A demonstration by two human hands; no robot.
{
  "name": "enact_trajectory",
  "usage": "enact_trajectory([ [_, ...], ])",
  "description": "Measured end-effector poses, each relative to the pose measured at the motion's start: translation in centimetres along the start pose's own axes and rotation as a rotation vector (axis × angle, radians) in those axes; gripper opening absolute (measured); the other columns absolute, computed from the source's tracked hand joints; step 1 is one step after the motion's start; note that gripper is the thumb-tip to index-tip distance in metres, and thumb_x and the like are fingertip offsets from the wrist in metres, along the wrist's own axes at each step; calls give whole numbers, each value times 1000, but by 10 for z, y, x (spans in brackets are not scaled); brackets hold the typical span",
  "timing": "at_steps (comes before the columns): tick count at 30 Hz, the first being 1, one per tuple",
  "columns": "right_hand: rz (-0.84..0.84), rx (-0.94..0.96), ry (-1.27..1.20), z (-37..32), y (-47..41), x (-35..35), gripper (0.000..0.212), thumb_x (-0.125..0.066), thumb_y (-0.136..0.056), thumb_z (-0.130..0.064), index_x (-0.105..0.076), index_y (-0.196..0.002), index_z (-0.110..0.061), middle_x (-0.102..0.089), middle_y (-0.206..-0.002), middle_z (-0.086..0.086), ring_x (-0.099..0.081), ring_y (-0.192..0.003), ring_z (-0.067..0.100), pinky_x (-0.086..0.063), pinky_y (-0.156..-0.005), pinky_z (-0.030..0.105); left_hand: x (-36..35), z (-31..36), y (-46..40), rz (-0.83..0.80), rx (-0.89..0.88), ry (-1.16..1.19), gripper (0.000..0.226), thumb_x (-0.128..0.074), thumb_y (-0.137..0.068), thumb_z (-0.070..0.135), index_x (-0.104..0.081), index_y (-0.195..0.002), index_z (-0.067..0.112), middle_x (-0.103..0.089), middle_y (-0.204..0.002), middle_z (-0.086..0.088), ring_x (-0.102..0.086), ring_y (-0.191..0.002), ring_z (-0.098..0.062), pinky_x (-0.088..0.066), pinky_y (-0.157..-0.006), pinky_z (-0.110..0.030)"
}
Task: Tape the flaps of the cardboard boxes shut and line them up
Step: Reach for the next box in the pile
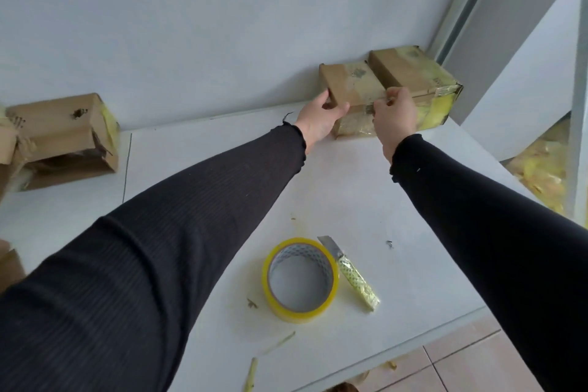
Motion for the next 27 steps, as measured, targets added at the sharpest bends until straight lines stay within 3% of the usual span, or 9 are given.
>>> enact_trajectory([
  [2,-30,55,97,-5,-2,-3,46,-45,-102,-10,-45,-148,-10,-54,-142,10,-53,-129,25,-45,-110,38,-5,2,-8,22,-4,4,63,-61,-103,36,-37,-159,21,-53,-152,-4,-55,-135,-24,-44,-115,-43],
  [5,-82,138,206,-10,2,-5,47,-43,-104,-9,-43,-151,-5,-32,-162,12,-30,-151,24,-30,-121,38,-10,4,-10,16,6,3,66,-55,-107,29,-24,-164,18,-44,-159,-6,-48,-142,-23,-40,-119,-42],
  [8,-167,170,254,-10,16,-1,50,-44,-104,-11,-40,-154,-8,-15,-169,9,-30,-152,22,-32,-121,40,-7,3,6,15,24,-34,65,-49,-109,28,-17,-165,18,-29,-167,-7,-36,-150,-22,-34,-122,-41],
  [10,-222,227,309,-11,33,3,50,-47,-104,-12,-42,-154,-11,-21,-167,9,-38,-147,23,-35,-119,40,2,2,28,31,10,-101,58,-47,-109,27,-28,-162,16,-33,-166,-4,-35,-151,-20,-32,-122,-36],
  [13,-297,368,474,-16,68,6,43,-51,-103,-13,-53,-145,-10,-40,-158,9,-45,-139,27,-38,-113,38,24,-2,74,48,-46,-305,47,-52,-106,25,-48,-152,15,-46,-157,-2,-43,-144,-18,-37,-104,-23],
  [20,-515,595,756,-44,179,-15,38,-52,-102,-22,-58,-139,-17,-52,-148,5,-41,-137,28,-36,-111,42,95,-18,207,78,-119,-763,39,-58,-102,28,-60,-140,19,-54,-148,-2,-43,-139,-21,-36,-112,-33],
  [27,-630,720,736,-86,295,-55,38,-53,-102,-26,-58,-139,-22,-58,-140,5,-44,-132,30,-39,-106,45,168,-16,346,216,-219,-1039,39,-58,-101,33,-62,-138,20,-54,-148,1,-36,-145,-22,-31,-114,-35],
])
Point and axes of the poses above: each hand's wrist, its own y-axis away from the middle knuckle, its own x-axis out of the back of the hand, z = x × y, the point moved 5 cm from there along -y, towards the middle knuckle
